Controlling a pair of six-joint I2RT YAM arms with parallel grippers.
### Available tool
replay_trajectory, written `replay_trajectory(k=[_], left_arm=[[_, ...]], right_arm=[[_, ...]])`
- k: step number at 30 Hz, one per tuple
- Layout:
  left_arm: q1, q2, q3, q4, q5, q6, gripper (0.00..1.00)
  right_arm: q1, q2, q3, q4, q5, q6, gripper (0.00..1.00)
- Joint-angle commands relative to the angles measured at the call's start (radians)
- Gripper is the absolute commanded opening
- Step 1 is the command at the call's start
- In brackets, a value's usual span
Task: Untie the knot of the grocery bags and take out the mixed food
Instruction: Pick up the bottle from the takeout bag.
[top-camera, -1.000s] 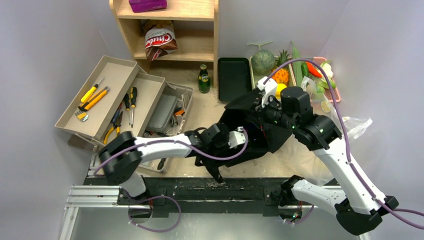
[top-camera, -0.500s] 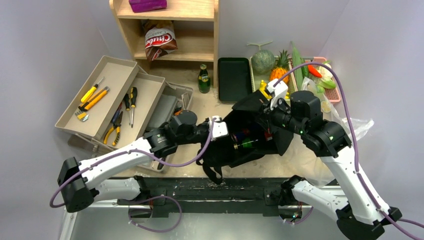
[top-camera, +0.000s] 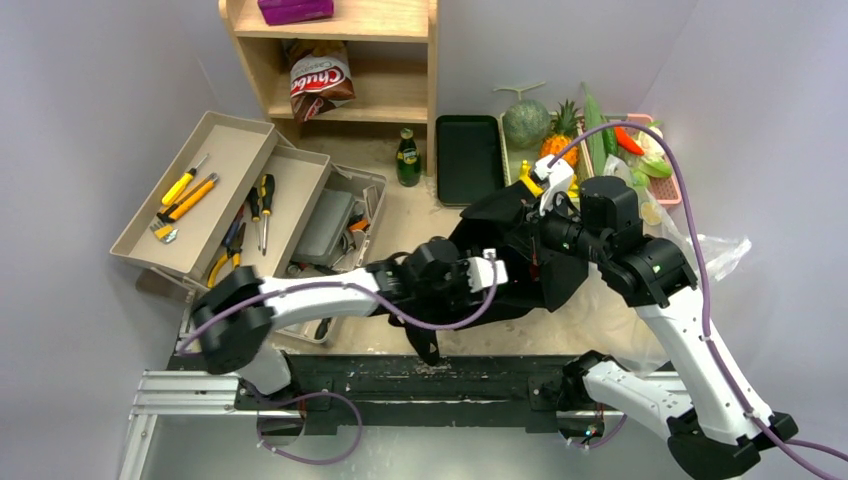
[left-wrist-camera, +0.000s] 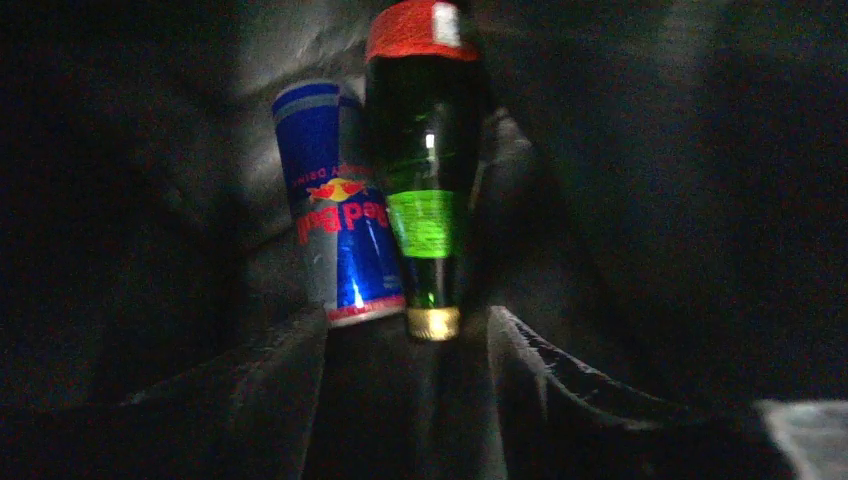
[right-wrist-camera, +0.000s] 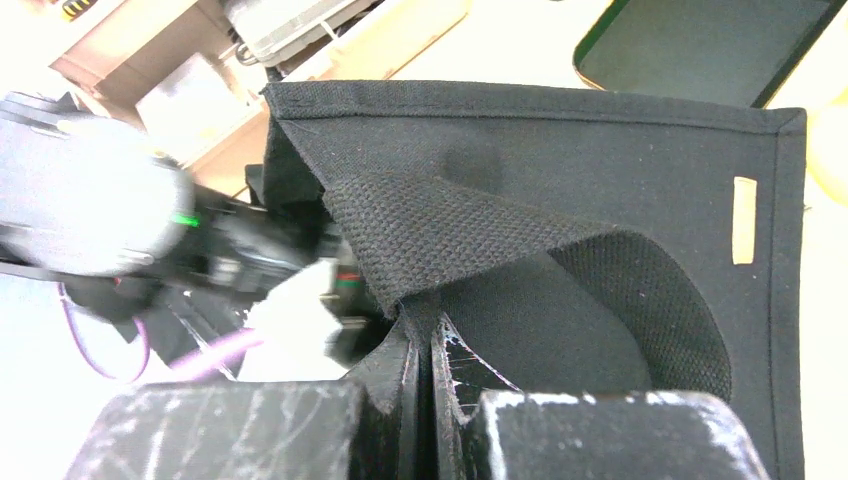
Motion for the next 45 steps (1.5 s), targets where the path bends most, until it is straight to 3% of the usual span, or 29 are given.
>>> replay_trajectory(k=[1,5,7,15,21,25,27,32,35,45], left_arm=[[-0.001,0.182,0.122,0.173,-0.206,-0.022,0.64],[-0.001,0.269,0.159,0.183,-0.240,-0.014,0.84],[-0.001,0.308,0.184,0.156,-0.260,-0.015,0.88],[0.014,0.490,0.363,-0.135,-0.315,-0.029,0.89],[0.071,0.603,0.504,-0.391,-0.190,-0.112,0.87],[0.077,0.651,0.535,-0.469,-0.136,-0.123,0.80],[0.077,0.676,0.554,-0.510,-0.128,-0.134,0.72],[0.077,0.685,0.543,-0.564,-0.107,-0.134,0.28],[0.070,0.593,0.448,-0.481,-0.111,-0.107,0.01],[0.054,0.330,0.212,-0.326,-0.116,0.011,0.00]], right_arm=[[-0.006,-0.011,0.027,0.046,-0.084,0.031,0.00],[-0.007,-0.010,0.037,0.033,-0.089,0.026,0.00],[-0.009,-0.008,0.041,0.032,-0.094,0.026,0.00],[-0.011,-0.010,0.039,0.033,-0.126,0.025,0.00],[-0.012,-0.012,0.038,0.030,-0.138,0.021,0.00],[-0.012,-0.010,0.041,0.028,-0.139,0.016,0.00],[-0.013,-0.009,0.042,0.027,-0.141,0.014,0.00],[-0.012,-0.012,0.041,0.021,-0.128,0.008,0.00],[-0.012,-0.016,0.036,0.018,-0.114,0.006,0.00],[-0.013,-0.033,0.021,0.006,-0.095,0.003,0.00]])
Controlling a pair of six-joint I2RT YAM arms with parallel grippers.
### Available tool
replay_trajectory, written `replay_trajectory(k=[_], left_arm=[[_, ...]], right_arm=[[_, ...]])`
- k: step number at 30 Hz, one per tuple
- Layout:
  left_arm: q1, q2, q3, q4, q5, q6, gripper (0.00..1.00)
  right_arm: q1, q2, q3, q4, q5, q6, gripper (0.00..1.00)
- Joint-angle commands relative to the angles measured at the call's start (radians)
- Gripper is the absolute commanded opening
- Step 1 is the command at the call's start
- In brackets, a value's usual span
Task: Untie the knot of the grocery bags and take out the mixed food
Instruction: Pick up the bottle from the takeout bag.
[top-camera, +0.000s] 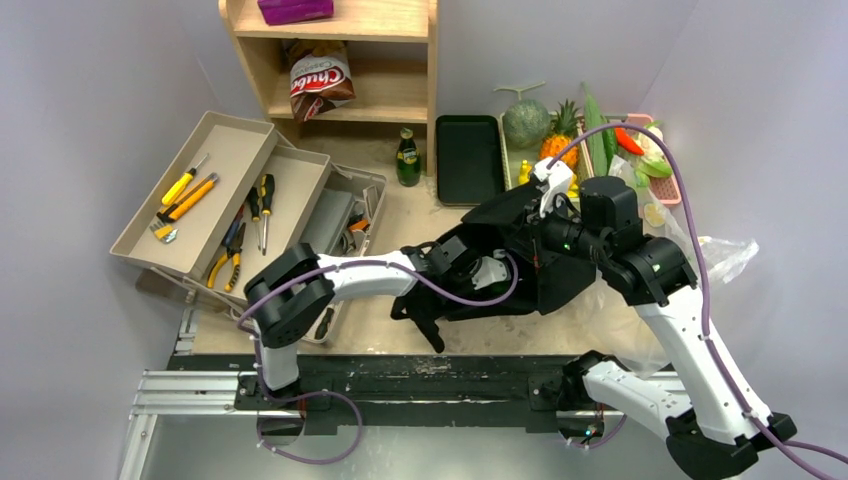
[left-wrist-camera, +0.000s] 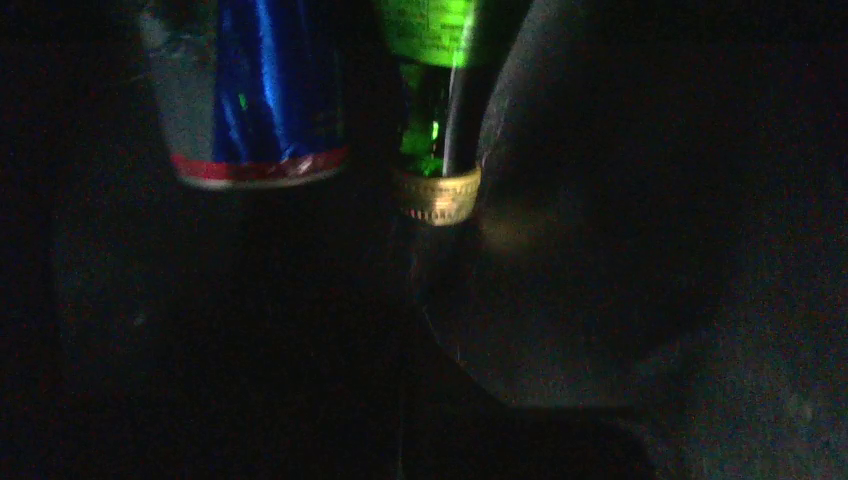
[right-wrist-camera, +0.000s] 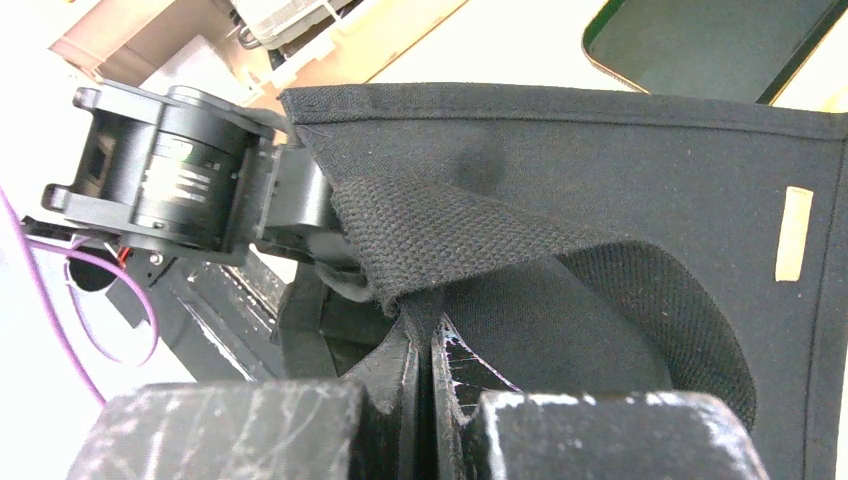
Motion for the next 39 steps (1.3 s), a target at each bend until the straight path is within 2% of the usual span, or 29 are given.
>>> replay_trajectory(k=[1,2,3,4,5,6,15,21,26,28,31,33,36,39], left_arm=[[0.008,-0.095,-0.071,0.015,-0.015,0.032,0.00],[0.009,-0.116,-0.084,0.043,-0.035,0.022,0.05],[0.008,-0.146,-0.103,0.089,-0.044,0.012,0.18],[0.006,-0.173,-0.123,0.137,-0.041,0.000,0.37],[0.000,-0.194,-0.134,0.194,-0.040,-0.007,0.47],[-0.006,-0.197,-0.118,0.203,-0.045,-0.014,0.52],[-0.021,0.031,0.107,0.215,-0.157,-0.080,0.69],[-0.017,0.140,0.126,0.228,-0.210,-0.112,0.85],[0.012,0.258,0.256,-0.013,-0.195,-0.215,0.83],[0.009,0.254,0.235,-0.014,-0.181,-0.210,0.83],[0.012,0.324,0.321,-0.201,-0.166,-0.237,0.82],[0.018,0.350,0.338,-0.271,-0.152,-0.244,0.75],[0.020,0.341,0.297,-0.279,-0.152,-0.230,0.60],[0.030,0.327,0.281,-0.308,-0.137,-0.224,0.38]], right_arm=[[0.002,-0.043,0.021,0.031,-0.068,0.010,0.00],[0.001,-0.045,0.017,0.030,-0.071,0.009,0.00],[0.002,-0.048,0.012,0.030,-0.073,0.009,0.00],[0.003,-0.048,0.008,0.033,-0.075,0.009,0.00],[0.002,-0.046,0.009,0.036,-0.080,0.009,0.00],[0.002,-0.043,0.011,0.040,-0.087,0.012,0.00],[0.002,-0.006,0.048,0.066,-0.112,0.040,0.00],[-0.008,0.024,0.105,0.054,-0.114,0.065,0.00],[-0.011,0.033,0.125,0.048,-0.121,0.069,0.00],[-0.010,0.035,0.129,0.045,-0.127,0.071,0.00],[-0.011,0.038,0.130,0.045,-0.125,0.069,0.00],[-0.011,0.038,0.130,0.042,-0.121,0.067,0.00],[-0.010,0.033,0.123,0.042,-0.113,0.064,0.00],[-0.010,0.031,0.120,0.041,-0.090,0.062,0.00]])
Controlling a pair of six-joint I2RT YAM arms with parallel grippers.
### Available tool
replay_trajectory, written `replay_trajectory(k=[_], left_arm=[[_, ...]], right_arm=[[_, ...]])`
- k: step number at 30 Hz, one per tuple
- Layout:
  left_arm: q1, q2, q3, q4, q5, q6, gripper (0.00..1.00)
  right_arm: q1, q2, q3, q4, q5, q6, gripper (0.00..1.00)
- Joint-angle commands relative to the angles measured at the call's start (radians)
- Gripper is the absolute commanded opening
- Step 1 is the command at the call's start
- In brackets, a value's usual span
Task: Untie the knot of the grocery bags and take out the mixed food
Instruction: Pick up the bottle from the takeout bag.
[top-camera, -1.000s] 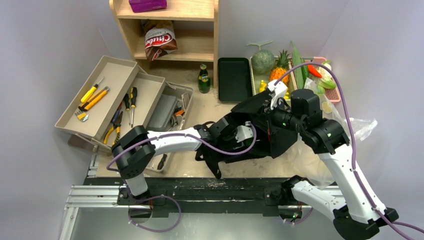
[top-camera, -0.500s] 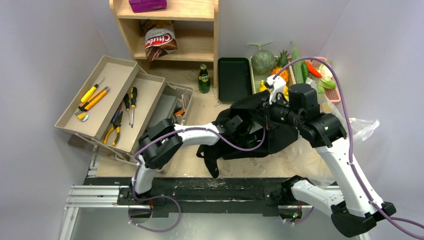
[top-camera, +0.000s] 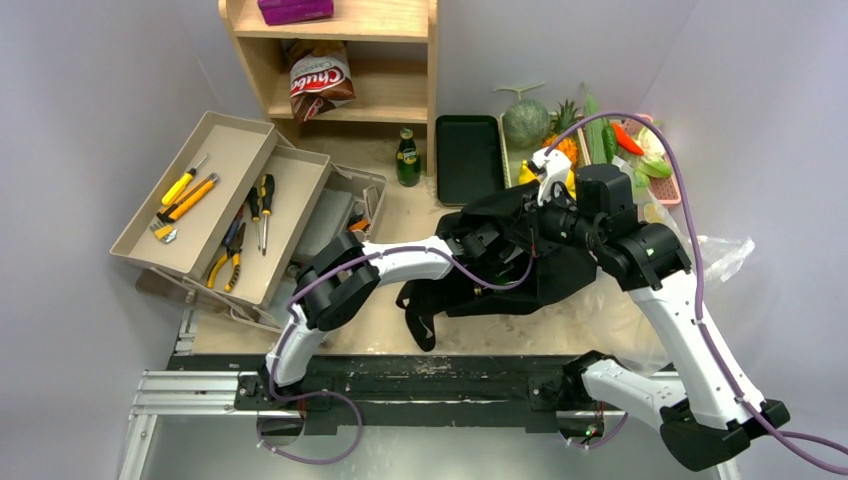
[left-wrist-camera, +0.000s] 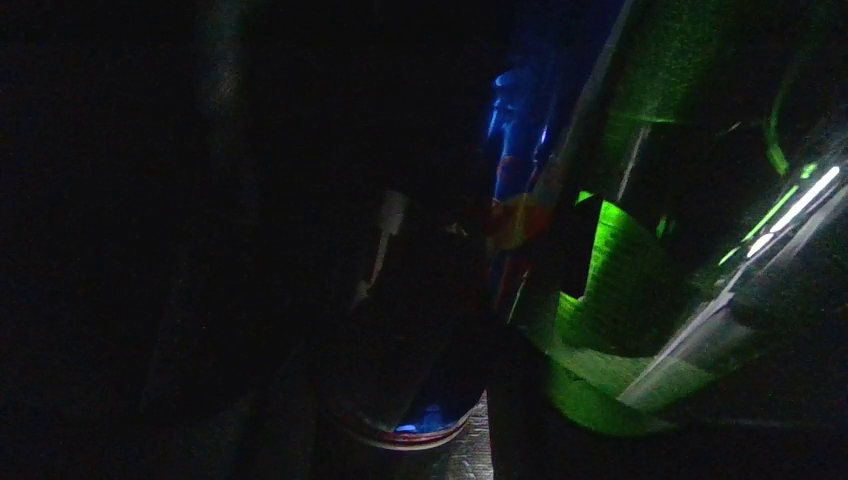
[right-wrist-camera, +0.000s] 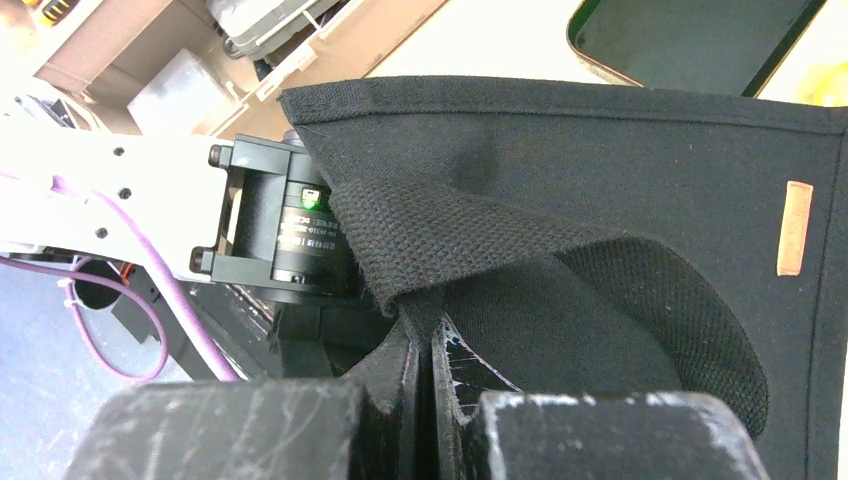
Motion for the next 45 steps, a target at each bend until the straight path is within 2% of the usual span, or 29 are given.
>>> replay_trajectory(k=[1,6,18,25,32,39,45], left_arm=[[0.030,0.054,-0.076,-0.233,0.028,-0.015,0.27],[0.028,-0.090,-0.252,-0.097,0.065,0.068,0.00],[0.023,-0.497,-0.511,0.199,0.106,0.133,0.00],[0.026,-0.712,-0.632,0.362,0.213,0.126,0.00],[0.039,-0.933,-0.691,0.345,0.304,0.135,0.00],[0.103,-1.097,-0.651,0.220,0.399,0.122,0.00],[0.135,-1.142,-0.575,0.125,0.468,0.121,0.00]], right_arm=[[0.013,-0.034,0.063,0.063,-0.072,0.037,0.00],[0.006,-0.031,0.062,0.057,-0.013,0.041,0.00],[-0.008,-0.018,0.041,0.077,0.068,0.044,0.00],[-0.008,-0.021,0.010,0.062,0.105,0.028,0.00],[-0.013,-0.032,0.004,0.065,0.114,0.014,0.00],[-0.016,-0.039,0.016,0.063,0.077,-0.009,0.00],[-0.017,-0.038,0.026,0.061,0.046,-0.058,0.17]])
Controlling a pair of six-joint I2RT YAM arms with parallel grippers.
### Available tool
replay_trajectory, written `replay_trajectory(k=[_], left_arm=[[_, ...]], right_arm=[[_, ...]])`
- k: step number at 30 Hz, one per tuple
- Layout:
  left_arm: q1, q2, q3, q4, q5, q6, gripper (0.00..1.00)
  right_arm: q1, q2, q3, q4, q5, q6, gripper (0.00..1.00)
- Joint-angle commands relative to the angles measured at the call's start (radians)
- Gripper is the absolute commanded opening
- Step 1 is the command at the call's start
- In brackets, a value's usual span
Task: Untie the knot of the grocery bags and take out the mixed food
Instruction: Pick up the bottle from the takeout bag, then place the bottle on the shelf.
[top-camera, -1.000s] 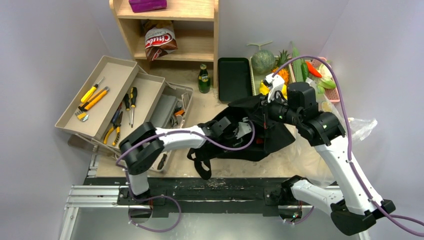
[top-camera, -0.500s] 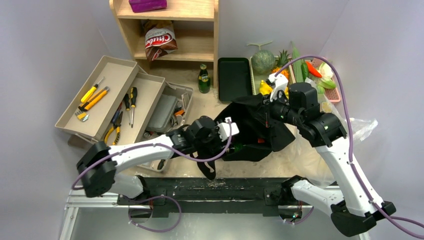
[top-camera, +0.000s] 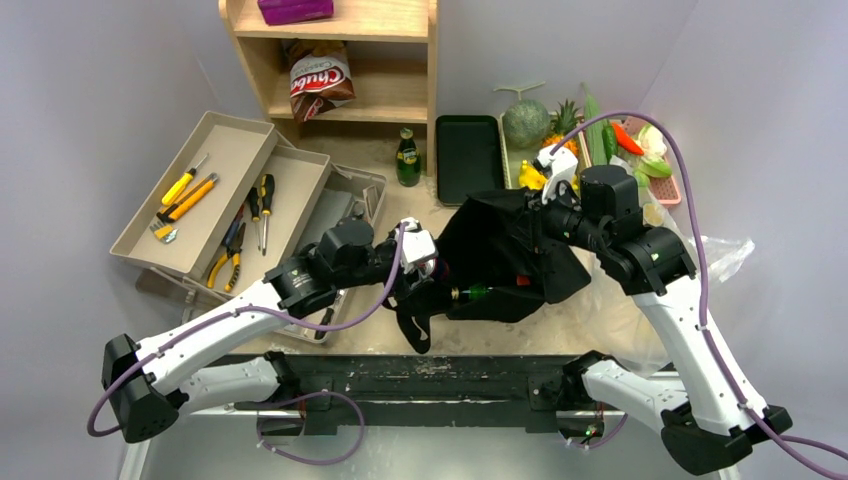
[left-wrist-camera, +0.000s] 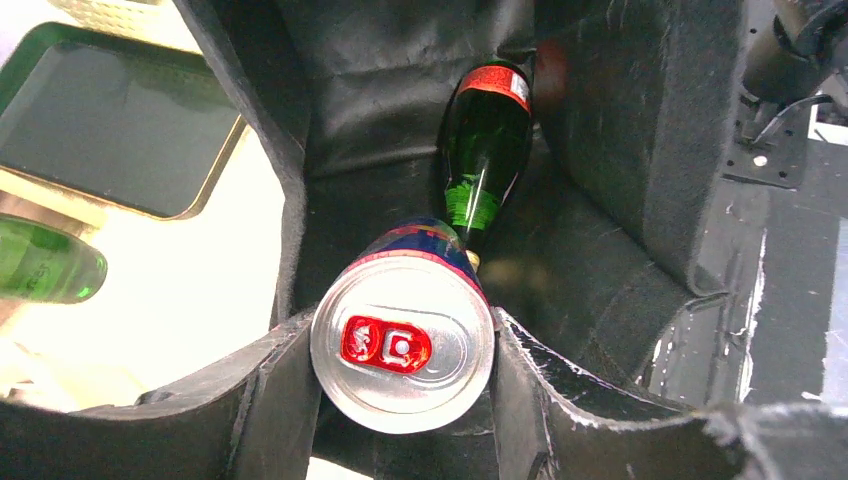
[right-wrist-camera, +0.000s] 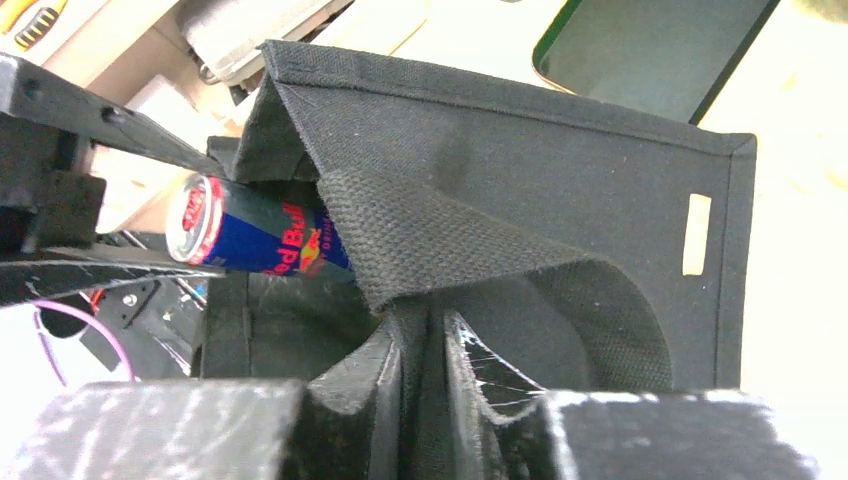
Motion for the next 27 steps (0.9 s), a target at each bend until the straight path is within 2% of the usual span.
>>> replay_trajectory(k=[1,3,5,7,10,17,27], left_arm=[[0.018,-0.039,0.103,0.012,0.091,-0.003,0.00],[0.021,-0.036,0.125,-0.001,0.103,-0.009,0.00],[0.027,-0.032,0.149,-0.016,0.120,-0.017,0.00],[0.034,-0.030,0.189,-0.041,0.140,-0.029,0.00],[0.041,-0.030,0.265,-0.084,0.171,-0.037,0.00],[0.090,-0.024,0.469,-0.219,0.241,-0.048,0.00],[0.336,0.122,0.710,-0.344,0.308,-0.074,0.00]], right_arm=[[-0.006,-0.020,0.024,0.038,-0.032,-0.058,0.22],[-0.005,-0.021,0.024,0.047,-0.046,-0.067,0.33],[-0.005,-0.022,0.025,0.051,-0.061,-0.076,0.35],[-0.004,-0.023,0.018,0.058,-0.071,-0.086,0.25],[-0.004,-0.024,0.002,0.059,-0.069,-0.096,0.00],[-0.006,-0.037,-0.013,0.050,0.045,-0.101,0.00],[-0.004,-0.121,-0.030,-0.083,0.099,-0.144,0.00]])
